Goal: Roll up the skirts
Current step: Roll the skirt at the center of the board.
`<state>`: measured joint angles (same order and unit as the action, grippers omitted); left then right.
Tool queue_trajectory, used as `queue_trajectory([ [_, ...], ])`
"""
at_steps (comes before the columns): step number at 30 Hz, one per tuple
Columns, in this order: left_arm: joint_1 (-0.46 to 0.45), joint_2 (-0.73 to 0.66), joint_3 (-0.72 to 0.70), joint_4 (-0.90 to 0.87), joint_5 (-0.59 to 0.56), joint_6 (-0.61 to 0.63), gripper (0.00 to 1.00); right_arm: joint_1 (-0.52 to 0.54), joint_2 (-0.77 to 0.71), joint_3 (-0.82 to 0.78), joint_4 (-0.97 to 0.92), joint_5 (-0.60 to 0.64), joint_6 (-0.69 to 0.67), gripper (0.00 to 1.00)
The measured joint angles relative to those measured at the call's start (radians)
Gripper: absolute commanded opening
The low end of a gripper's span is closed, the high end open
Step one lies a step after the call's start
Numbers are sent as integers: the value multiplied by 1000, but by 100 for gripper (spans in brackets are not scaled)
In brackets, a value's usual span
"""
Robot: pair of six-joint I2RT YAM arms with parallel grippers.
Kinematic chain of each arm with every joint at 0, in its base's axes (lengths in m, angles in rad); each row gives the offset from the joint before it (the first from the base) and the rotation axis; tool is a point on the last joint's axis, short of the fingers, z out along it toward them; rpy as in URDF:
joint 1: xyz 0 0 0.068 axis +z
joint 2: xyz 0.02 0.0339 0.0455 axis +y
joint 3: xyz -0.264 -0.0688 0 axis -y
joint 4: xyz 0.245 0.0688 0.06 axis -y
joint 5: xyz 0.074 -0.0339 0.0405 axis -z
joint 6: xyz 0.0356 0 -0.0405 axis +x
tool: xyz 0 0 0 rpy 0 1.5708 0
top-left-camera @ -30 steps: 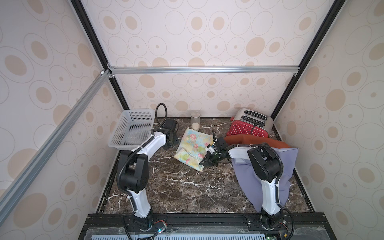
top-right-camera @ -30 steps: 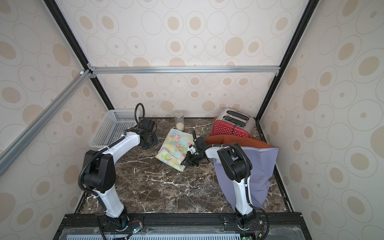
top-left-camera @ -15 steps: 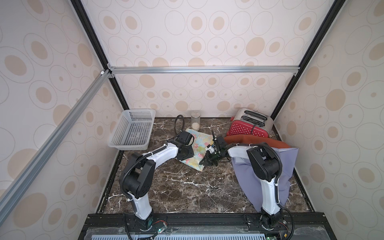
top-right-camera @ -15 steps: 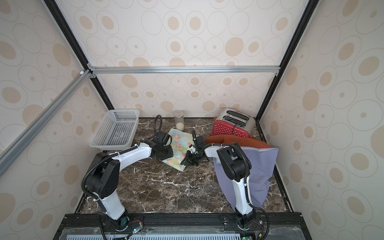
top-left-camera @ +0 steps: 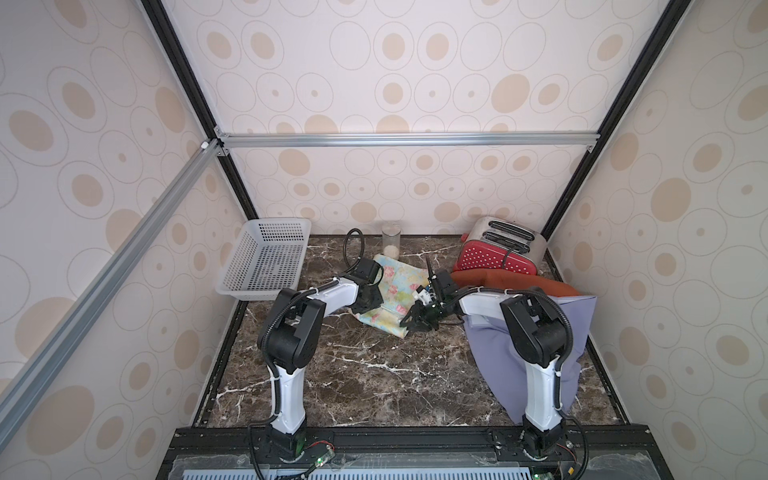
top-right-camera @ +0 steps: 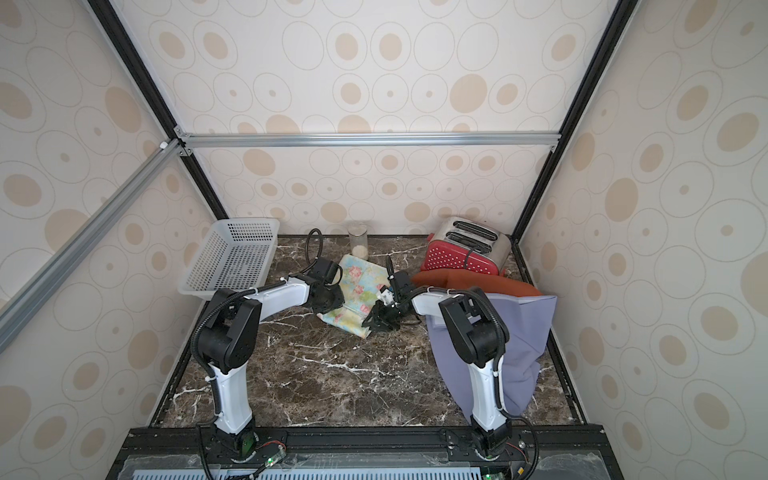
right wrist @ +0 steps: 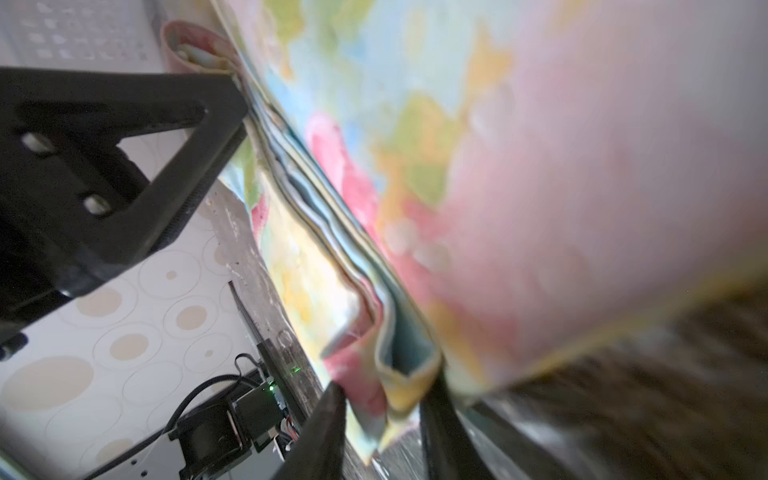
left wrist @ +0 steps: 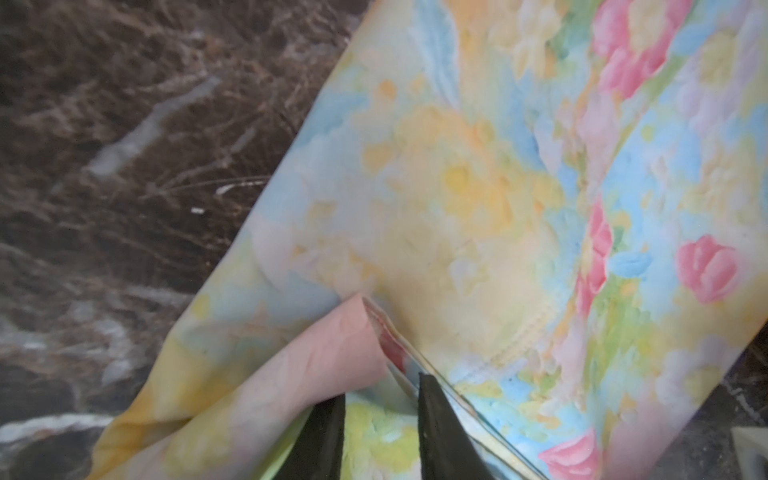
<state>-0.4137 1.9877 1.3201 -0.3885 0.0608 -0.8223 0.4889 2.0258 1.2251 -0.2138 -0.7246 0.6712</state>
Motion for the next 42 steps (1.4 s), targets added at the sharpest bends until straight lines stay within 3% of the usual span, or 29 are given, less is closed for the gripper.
queue_trajectory([
  [4, 0, 17, 23, -2, 2, 19, 33, -24, -87, -3, -126, 169, -147, 39],
  [8, 0, 23, 34, -7, 3, 39, 34, -6, -256, -95, -126, 369, -319, 42],
  [13, -5, 27, 44, -22, 4, 63, 35, 171, -426, -198, -36, 567, -654, 46],
  [16, -10, 32, 55, -34, 5, 76, 36, 296, -423, -211, 13, 647, -860, 51],
  [19, -14, 37, 65, -47, 4, 85, 36, 356, -378, -211, 34, 702, -1022, 57],
  [22, -14, 38, 67, -50, 5, 91, 36, 361, -325, -214, 59, 747, -1139, 81],
  [31, -14, 40, 72, -55, 14, 103, 37, 369, -243, -274, 317, 868, -1384, 86],
  [36, -14, 40, 72, -56, 20, 105, 37, 374, -173, -304, 517, 941, -1467, 77],
  [42, -13, 40, 74, -58, 28, 105, 40, 375, -115, -296, 599, 989, -1466, 42],
])
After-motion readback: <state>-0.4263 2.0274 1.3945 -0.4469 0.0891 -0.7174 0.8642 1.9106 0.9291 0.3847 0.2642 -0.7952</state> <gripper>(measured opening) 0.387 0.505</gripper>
